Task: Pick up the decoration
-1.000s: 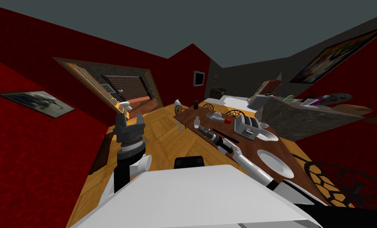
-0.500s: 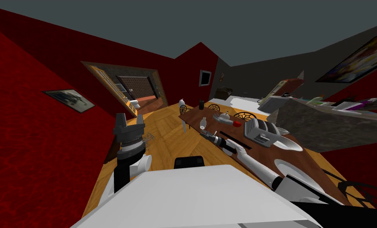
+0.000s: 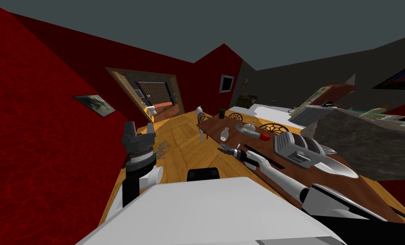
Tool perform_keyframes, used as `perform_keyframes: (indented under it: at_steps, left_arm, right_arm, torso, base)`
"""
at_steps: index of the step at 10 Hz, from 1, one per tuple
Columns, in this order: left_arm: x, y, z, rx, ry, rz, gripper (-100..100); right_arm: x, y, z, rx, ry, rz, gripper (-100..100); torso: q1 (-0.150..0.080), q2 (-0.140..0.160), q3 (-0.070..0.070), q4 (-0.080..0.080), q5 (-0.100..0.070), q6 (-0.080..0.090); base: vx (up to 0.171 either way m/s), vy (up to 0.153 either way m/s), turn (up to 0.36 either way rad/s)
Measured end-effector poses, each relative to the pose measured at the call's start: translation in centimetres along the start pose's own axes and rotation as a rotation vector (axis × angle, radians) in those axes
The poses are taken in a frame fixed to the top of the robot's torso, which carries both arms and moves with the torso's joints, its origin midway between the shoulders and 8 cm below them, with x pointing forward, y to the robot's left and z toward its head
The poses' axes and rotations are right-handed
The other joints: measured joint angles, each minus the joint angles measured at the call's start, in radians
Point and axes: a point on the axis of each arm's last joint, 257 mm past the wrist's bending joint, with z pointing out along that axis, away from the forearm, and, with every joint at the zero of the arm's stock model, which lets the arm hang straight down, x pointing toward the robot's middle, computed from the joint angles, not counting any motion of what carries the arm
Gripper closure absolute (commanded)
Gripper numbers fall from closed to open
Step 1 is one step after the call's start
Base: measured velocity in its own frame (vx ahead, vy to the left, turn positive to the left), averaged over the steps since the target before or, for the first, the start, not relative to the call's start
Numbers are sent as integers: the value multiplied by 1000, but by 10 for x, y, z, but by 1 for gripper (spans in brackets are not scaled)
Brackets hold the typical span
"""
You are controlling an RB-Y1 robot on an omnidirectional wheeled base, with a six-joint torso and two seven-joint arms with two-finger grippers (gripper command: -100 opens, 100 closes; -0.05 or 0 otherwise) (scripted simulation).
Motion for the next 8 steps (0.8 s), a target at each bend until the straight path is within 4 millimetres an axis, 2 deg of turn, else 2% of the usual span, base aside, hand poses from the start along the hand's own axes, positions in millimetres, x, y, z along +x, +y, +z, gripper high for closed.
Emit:
perform_keyframes:
  at_steps: [3,8]
  left_arm:
    - [0,0,0,0,0,0,0]
    - [0,0,0,0,0,0,0]
  right_arm:
    - [21,-27,-27,54,83,-4,-100]
    - [78,-68,-100,171,289,-18,-100]
  torso:
    - [-1,1,0,0,0,0]
    - [-2,0,0,0,-1,0]
  base:
    - [40,66,155]
    - [42,39,123]
